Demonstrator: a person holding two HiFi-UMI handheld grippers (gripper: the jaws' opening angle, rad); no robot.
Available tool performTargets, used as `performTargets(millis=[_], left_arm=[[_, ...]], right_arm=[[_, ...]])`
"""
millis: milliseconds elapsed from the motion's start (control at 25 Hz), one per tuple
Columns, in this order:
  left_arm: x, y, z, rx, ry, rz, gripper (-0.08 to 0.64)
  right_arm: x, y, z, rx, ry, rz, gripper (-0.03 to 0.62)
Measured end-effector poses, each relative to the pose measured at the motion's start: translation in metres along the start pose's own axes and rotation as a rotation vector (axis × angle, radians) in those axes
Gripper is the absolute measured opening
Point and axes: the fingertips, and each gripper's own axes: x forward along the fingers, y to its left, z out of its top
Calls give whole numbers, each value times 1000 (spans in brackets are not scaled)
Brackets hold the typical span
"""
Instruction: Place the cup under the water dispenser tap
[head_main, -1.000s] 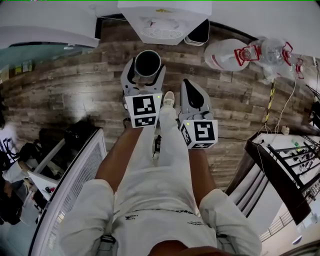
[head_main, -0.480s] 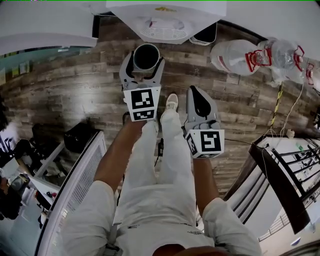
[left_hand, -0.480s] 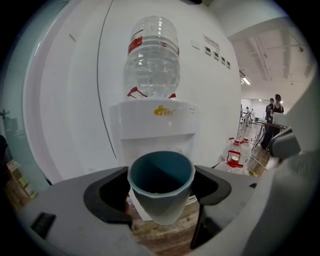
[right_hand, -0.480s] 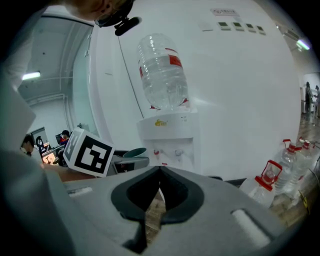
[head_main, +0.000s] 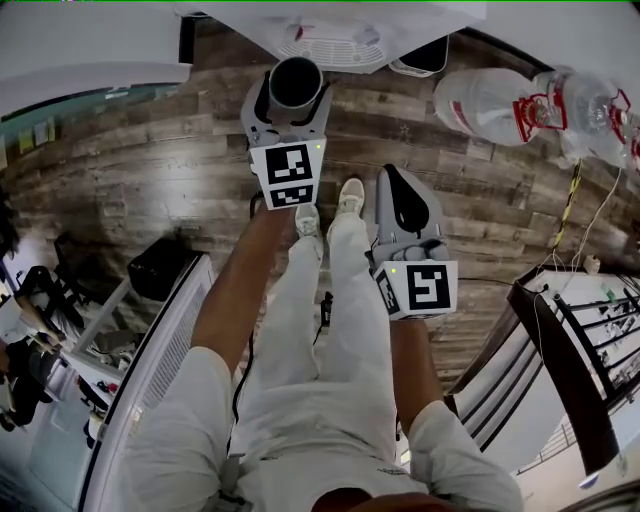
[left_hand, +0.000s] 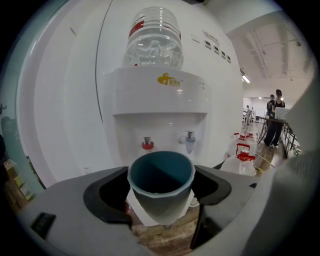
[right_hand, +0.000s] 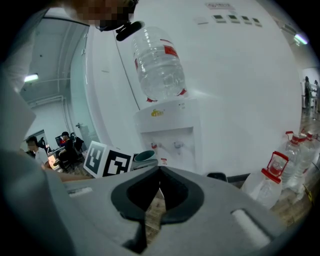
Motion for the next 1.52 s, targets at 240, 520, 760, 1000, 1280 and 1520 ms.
performTargets(millis=[240,520,760,1000,1280,1520], left_arm=[[35,7,-28,55,-4,-1,368],[65,13,-45,59,-24,-15,368],[86,13,-58,77,-26,-18,368],[104,18,-62,73,-37,1,368],[113,22,-61,83,-79,21,370],[121,21,-59,87,-104,26,382]], right_arm=[[5,-7,-10,-11,4,-2,0],[12,-11,-20,-20,19,14,0],[16,-15,-27,-9,25,8,0],[22,-17,-27,-18,33,18,0],[25,-16,-30,-32,40,30,0],[26,-24,-34,-31,50,25,0]])
